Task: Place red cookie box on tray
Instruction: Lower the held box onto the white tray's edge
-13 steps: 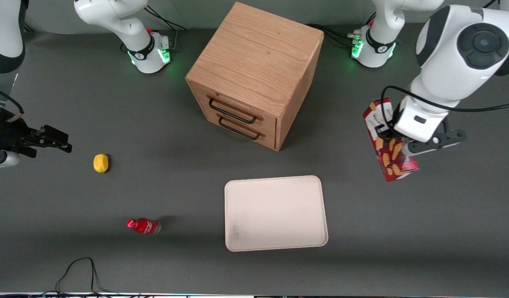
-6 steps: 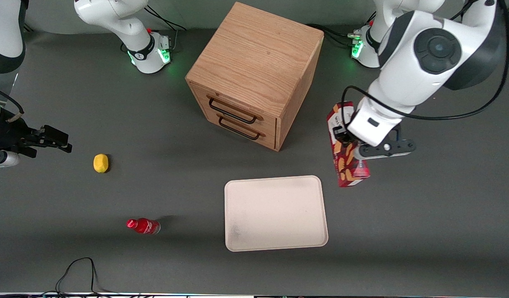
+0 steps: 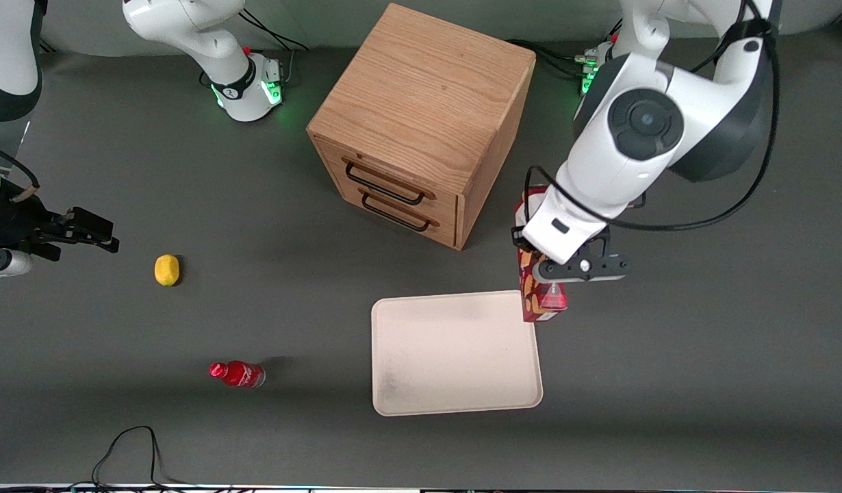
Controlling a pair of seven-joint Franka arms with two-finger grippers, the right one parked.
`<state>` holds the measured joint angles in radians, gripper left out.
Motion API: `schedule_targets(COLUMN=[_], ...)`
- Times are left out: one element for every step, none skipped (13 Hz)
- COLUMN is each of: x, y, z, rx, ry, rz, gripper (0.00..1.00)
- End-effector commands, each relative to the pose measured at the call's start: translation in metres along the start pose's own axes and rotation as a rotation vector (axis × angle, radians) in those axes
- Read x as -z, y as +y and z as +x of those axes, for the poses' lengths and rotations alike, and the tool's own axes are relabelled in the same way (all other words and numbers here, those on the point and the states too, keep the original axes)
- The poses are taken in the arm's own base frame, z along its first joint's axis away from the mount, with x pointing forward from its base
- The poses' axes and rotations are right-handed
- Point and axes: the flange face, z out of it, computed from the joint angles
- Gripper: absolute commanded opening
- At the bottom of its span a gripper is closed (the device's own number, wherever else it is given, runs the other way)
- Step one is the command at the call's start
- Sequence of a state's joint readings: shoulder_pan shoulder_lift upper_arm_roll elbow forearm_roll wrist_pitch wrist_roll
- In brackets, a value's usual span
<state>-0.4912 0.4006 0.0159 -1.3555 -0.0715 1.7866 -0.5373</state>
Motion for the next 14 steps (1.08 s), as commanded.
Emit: schedule_targets(x=[-0.034, -0.053, -0.071, -0.095, -0.115, -0.135, -0.152, -0.172, -0.184, -0.193, -0.199, -0.203, -0.212, -0.215], y=[0.008, 0.010, 0.010, 0.011, 0.011, 0.005, 0.004, 0.001, -0.001, -0.003, -0.004, -0.004, -0.003, -0.003], z=[0.023, 0.031, 0.037, 0.042, 0.048, 0.057, 0.062, 0.069, 0.076, 0.079, 0.079, 0.080, 0.082, 0.084], rx=[-0.008, -0.004, -0.007, -0.010, -0.015, -0.006, -0.009, -0.010, -0.004, -0.006, -0.012, -0.014, -0.016, -0.021], ry=[-0.013, -0.006, -0.001, -0.008, -0.003, 0.004, 0.018, 0.040, 0.065, 0.077, 0.075, 0.083, 0.098, 0.112], rz=[0.033, 0.033, 0.038, 0.054, 0.060, 0.061, 0.065, 0.069, 0.058, 0.059, 0.069, 0.068, 0.067, 0.073], gripper=[0.00, 0.00, 0.00, 0.00, 0.00, 0.00, 0.00, 0.00, 0.00, 0.00, 0.00, 0.00, 0.00, 0.00])
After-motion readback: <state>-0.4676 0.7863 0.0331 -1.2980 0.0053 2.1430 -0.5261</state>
